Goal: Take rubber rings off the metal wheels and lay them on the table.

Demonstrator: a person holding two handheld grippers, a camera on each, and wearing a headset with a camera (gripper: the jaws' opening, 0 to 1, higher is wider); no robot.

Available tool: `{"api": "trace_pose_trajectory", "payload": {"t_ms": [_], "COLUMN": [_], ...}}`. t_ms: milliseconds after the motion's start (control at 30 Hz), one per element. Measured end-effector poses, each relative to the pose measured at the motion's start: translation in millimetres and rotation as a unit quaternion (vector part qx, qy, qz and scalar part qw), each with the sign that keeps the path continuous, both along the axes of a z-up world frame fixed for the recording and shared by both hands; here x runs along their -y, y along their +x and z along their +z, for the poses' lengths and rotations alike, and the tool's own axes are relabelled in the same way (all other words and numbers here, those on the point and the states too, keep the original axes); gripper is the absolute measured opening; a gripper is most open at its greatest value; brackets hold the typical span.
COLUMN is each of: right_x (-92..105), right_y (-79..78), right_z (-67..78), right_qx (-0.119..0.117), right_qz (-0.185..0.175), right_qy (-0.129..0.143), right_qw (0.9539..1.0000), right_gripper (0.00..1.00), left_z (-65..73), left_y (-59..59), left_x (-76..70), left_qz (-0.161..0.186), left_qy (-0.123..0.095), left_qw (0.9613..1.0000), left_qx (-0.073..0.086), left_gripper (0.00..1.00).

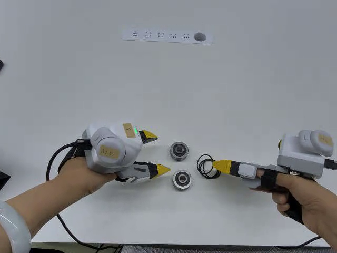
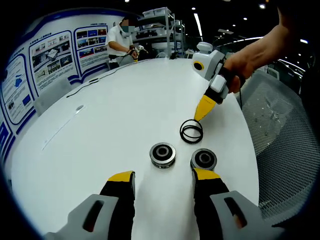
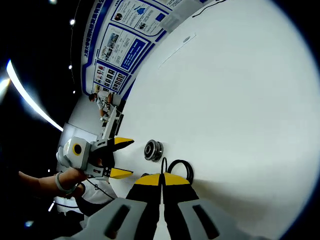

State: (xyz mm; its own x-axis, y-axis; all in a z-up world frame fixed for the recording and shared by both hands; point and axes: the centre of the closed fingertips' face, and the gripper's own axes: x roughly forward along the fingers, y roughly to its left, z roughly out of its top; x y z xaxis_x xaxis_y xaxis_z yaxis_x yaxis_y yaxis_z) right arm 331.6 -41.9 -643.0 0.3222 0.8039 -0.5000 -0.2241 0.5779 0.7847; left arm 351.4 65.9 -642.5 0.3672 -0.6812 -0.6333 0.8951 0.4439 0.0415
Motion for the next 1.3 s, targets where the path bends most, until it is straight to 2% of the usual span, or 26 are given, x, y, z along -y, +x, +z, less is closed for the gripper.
{"api": "trace_pose_trajectory", "payload": {"t_ms": [167,333,433,600,767,833,900,967,1033,1100,1200,1233,1300], "right_x": [3.0,3.4,4.7,3.4,1.1,1.5,2.1,3.4,4.3,5.1,5.1,4.5,5.3], "right_y": [1.0,0.2,-0.4,-4.4,-6.0,-7.7,-10.4,-14.3,-16.3,-17.5,-16.8,-18.5,-20.3], "right_z": [-4.2,-6.9,-9.6,-10.9,0.3,3.3,4.9,4.8,6.7,5.6,9.7,11.4,11.5], "right_qx": [0.014,0.041,0.062,0.098,0.123,0.135,0.153,0.16,0.183,0.19,0.23,0.234,0.245], "right_qz": [0.008,0.035,0.058,0.1,0.109,0.116,0.128,0.135,0.148,0.155,0.172,0.173,0.182], "right_qy": [-0.025,-0.058,-0.083,-0.118,-0.116,-0.119,-0.124,-0.13,-0.136,-0.138,-0.149,-0.148,-0.157], "right_qw": [0.9995,0.9968,0.9929,0.9831,0.9796,0.9767,0.9721,0.9691,0.9623,0.9595,0.9464,0.9451,0.9394], "right_gripper": [0.02,0.03,0.06,0.12,0.17,0.2,0.26,0.33,0.36,0.4,0.48,0.51,0.56], "left_z": [-0.1,0.5,1.1,2.3,5.3,7.0,8.1,10.2,12.0,15.4,19.7,20.8,23.3], "left_y": [-1.6,-3.4,-4.1,-5.8,-8.5,-10.5,-12.5,-15.3,-17.7,-20.6,-25.3,-26.8,-30.7], "left_x": [-2.6,-2.8,-3.1,-4.9,-9.5,-11.4,-14.0,-15.3,-17.7,-18.5,-20.6,-21.2,-22.6], "left_qz": [0.004,0.005,0.006,0.011,0.023,0.026,0.029,0.03,0.031,0.034,0.038,0.039,0.042], "left_qy": [0.0,-0.001,-0.002,-0.004,-0.013,-0.018,-0.021,-0.028,-0.032,-0.041,-0.048,-0.05,-0.057], "left_qw": [1.0,1.0,1.0,0.9999,0.9996,0.9995,0.9993,0.9991,0.999,0.9986,0.9981,0.998,0.9975], "left_qx": [-0.002,-0.003,-0.003,-0.003,-0.005,-0.006,-0.005,-0.006,-0.005,-0.005,-0.003,-0.002,-0.001], "left_gripper": [0.47,0.47,0.47,0.47,0.47,0.47,0.48,0.49,0.5,0.52,0.54,0.55,0.57]}}
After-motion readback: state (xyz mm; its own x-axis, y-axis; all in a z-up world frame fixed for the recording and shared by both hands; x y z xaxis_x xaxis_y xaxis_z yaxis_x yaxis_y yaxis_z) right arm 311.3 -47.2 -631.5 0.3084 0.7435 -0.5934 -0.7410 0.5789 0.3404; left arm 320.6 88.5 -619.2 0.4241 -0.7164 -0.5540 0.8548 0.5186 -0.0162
